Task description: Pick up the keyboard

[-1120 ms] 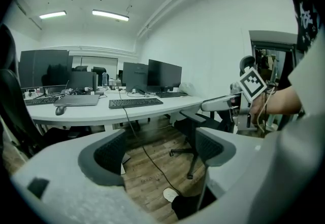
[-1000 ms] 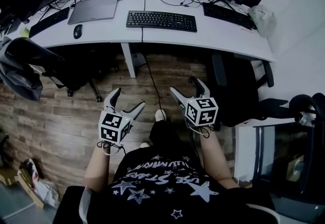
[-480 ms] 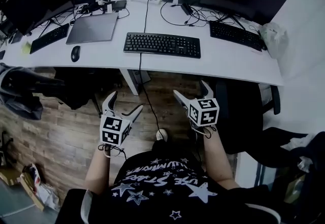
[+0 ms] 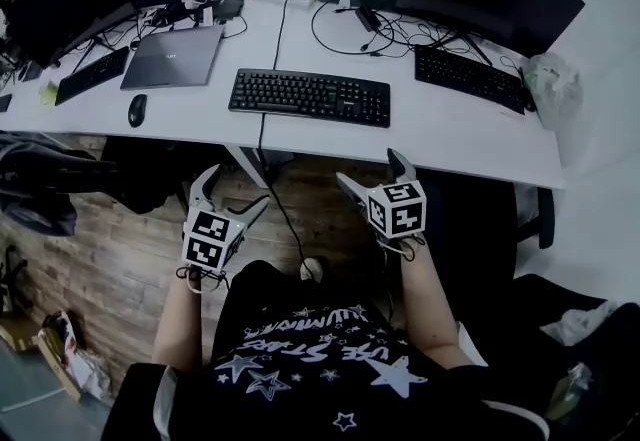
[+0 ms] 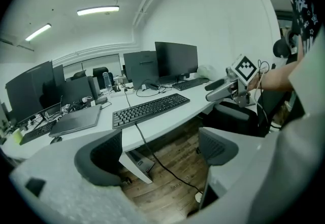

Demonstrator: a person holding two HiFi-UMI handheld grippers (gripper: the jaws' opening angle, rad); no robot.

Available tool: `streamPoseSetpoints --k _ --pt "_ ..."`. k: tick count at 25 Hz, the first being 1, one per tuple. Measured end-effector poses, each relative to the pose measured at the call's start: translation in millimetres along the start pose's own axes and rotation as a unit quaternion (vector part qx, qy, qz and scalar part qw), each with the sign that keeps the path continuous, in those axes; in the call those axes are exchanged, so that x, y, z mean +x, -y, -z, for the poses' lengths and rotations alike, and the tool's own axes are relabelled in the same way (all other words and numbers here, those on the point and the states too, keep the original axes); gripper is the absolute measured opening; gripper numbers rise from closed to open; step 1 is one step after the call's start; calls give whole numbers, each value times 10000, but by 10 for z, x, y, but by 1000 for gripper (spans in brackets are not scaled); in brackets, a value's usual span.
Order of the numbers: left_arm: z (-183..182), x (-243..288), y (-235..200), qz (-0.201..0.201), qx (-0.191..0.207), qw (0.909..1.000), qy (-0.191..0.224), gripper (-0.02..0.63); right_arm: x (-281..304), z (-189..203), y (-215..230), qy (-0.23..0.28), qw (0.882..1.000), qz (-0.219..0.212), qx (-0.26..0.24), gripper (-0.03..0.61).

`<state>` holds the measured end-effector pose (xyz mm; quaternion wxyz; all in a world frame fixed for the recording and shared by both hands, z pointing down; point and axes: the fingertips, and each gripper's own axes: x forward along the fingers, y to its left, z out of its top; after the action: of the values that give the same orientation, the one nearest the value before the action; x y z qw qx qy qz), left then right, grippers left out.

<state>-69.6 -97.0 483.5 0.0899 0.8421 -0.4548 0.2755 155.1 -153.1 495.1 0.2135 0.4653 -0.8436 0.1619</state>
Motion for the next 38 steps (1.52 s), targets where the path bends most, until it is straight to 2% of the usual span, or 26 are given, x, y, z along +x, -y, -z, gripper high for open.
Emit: streamPoseSetpoints --k 4,7,10,13,18,21,24,26,31,33,35,38 --pt "-12 112 -2 192 170 9994 -226 460 192 54 -97 -467 9966 -464 -497 499" --pt "-22 220 -82 316 276 9986 -336 460 347 6 -39 -527 9954 -370 -705 499" --pt "-71 365 -185 488 258 9979 -341 460 488 24 58 -817 9879 -192 -1306 499" --pt "-120 580 -334 631 662 9946 -491 460 625 -12 124 -1089 9778 -218 -1777 499" --pt "-68 1006 -610 1148 1695 9728 -1083 460 926 -202 356 -1429 9628 -310 -2274 499" --pt "-121 1259 -769 1416 1797 9662 -1188 460 1132 -346 546 -1498 9571 -199 -2471 499" --pt "-205 1484 -942 1634 2021 9568 -1305 460 1363 -433 635 -1615 9557 -312 -2440 499" --pt "-204 1626 -1056 1754 2364 9438 -1502 460 1508 -423 673 -1879 9475 -406 -2555 499" --pt "-152 1920 -1267 2075 3218 9043 -1890 460 1767 -335 789 -2538 9234 -623 -2810 503" --pt "-162 2015 -1355 2171 3402 8939 -1952 460 1839 -326 811 -2728 9126 -752 -2953 509" --pt "-236 2104 -1412 2264 3403 8924 -1910 460 1909 -321 835 -2896 9020 -893 -3076 517" --pt "-345 2218 -1459 2386 3160 9014 -1754 460 2028 -298 866 -3146 8856 -1102 -3234 528"
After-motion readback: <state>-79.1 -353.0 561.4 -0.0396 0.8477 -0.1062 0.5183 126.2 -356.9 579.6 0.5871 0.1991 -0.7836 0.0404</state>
